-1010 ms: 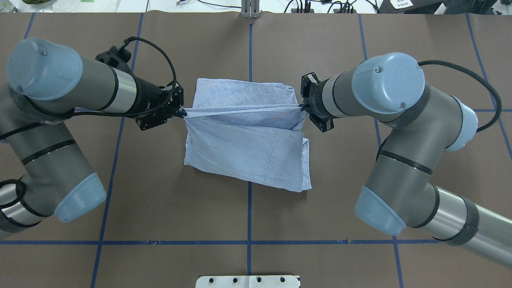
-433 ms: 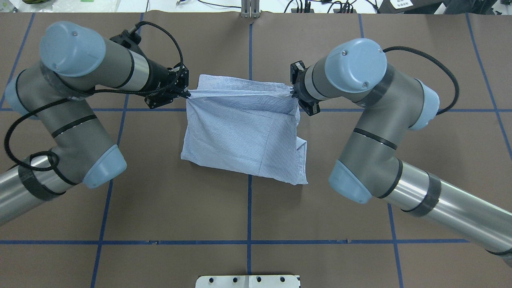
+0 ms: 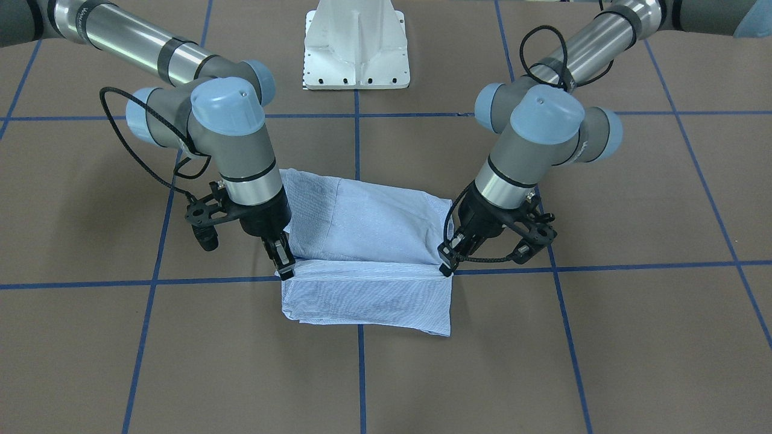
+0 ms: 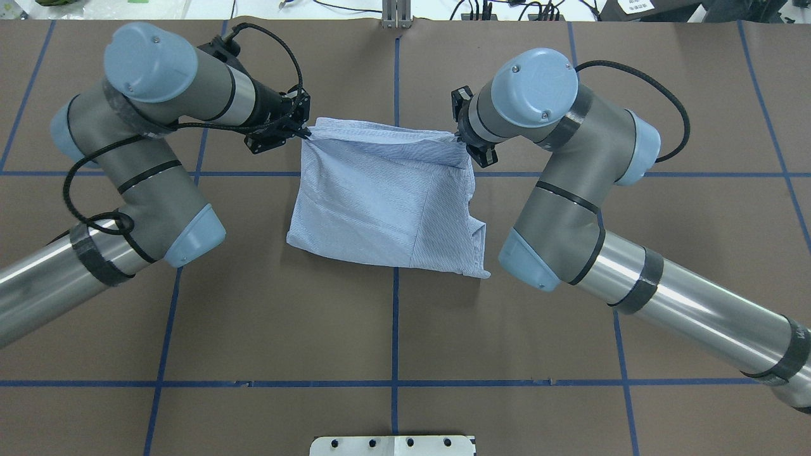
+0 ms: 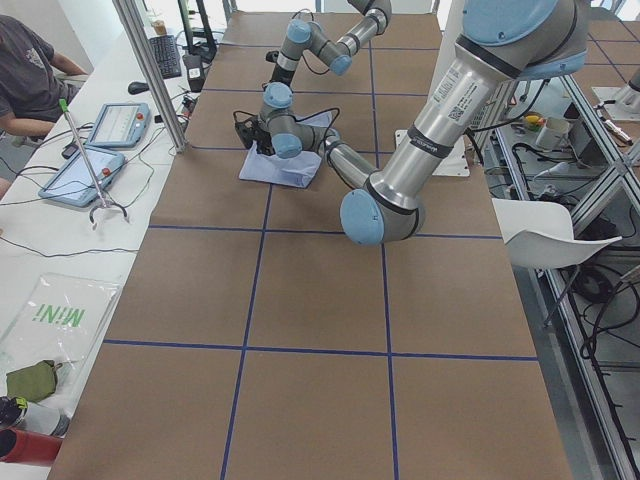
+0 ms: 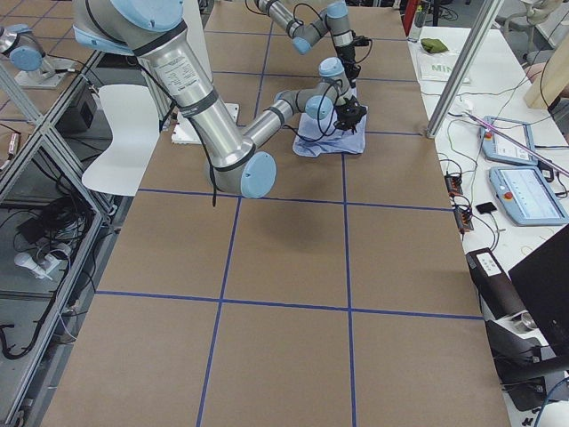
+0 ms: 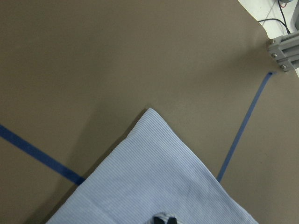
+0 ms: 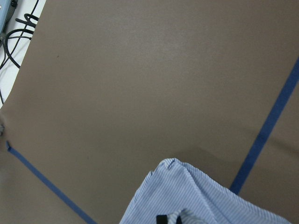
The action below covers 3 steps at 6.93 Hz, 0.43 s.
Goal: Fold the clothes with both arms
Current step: 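Lay the folded edge down and open both grippers, withdrawing them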
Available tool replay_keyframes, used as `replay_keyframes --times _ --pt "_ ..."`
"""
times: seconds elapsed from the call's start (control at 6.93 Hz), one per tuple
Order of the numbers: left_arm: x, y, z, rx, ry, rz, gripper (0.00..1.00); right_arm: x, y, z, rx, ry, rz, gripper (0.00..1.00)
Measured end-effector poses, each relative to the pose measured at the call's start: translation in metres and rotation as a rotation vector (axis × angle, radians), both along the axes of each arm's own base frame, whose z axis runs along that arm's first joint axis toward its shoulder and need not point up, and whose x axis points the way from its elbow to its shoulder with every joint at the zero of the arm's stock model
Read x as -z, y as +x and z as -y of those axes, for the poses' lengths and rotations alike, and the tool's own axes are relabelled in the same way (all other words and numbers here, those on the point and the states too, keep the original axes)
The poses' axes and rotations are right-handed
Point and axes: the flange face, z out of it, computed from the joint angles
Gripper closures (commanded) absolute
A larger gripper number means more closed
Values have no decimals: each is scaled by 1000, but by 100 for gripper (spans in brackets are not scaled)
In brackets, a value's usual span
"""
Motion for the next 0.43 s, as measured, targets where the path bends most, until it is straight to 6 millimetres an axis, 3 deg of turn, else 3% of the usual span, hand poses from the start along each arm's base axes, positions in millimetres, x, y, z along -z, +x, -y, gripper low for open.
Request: replay_keyframes --times 0.14,0.29,0.43 --pt "-11 17 21 20 16 22 14 -13 -20 19 12 7 -15 0" --pt "-29 26 36 33 48 46 10 -25 -35 37 28 22 -29 0" --pt "-41 27 44 42 76 66 0 -29 -33 55 54 45 -43 0"
